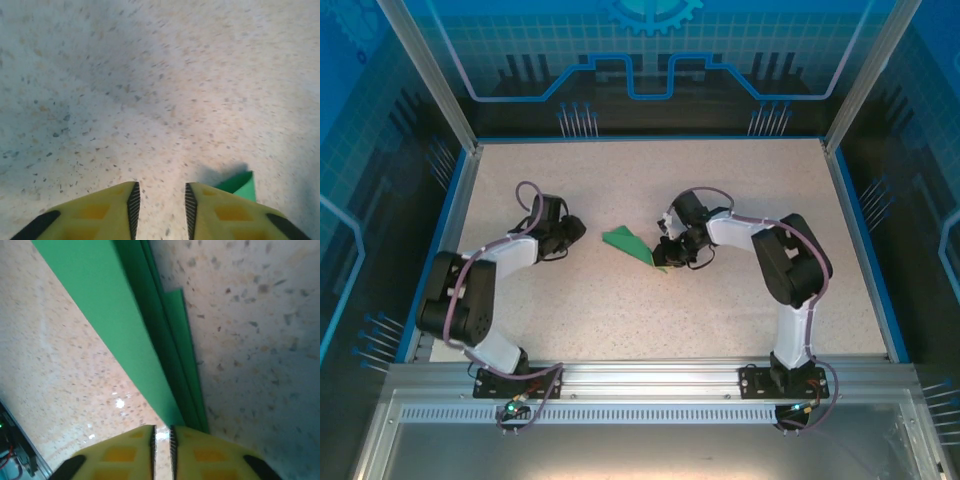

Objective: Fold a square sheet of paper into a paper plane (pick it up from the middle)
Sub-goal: Fold the wing for the fifth time at the center of the table.

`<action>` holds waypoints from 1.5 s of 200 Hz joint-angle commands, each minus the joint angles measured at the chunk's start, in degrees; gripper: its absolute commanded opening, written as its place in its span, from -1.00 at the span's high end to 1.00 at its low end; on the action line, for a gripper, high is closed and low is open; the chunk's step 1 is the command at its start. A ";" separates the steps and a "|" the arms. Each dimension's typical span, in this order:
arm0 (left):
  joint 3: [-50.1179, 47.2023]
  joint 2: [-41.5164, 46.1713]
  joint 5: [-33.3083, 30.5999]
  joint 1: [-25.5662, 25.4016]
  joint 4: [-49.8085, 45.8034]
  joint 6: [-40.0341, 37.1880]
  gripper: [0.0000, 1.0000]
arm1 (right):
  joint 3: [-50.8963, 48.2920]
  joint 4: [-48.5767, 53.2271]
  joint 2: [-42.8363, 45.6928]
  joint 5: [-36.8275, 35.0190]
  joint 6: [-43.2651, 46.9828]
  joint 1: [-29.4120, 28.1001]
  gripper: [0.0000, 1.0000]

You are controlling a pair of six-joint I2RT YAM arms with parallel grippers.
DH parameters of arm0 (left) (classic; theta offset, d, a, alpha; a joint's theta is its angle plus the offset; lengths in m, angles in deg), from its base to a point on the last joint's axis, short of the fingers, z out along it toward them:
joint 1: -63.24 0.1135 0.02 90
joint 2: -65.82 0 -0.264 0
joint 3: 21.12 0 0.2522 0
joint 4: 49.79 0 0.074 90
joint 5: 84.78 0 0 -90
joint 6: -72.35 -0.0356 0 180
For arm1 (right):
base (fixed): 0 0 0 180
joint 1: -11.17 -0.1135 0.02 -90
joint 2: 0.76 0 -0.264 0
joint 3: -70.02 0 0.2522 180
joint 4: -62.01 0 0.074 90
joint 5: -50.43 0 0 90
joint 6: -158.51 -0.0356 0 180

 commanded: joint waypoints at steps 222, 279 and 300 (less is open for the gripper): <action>44.63 -27.90 -26.50 -30.57 -43.30 5.90 -0.59 | -16.77 -1.60 24.51 -28.22 -3.61 9.53 -0.44; 47.61 -30.80 -26.55 -30.64 -47.49 4.03 -0.29 | -16.68 -1.52 24.09 -27.95 -4.08 9.59 -0.43; 47.66 -30.80 -25.83 -30.66 -48.34 2.95 -0.24 | -16.53 -1.36 23.83 -27.87 -4.14 9.55 -0.43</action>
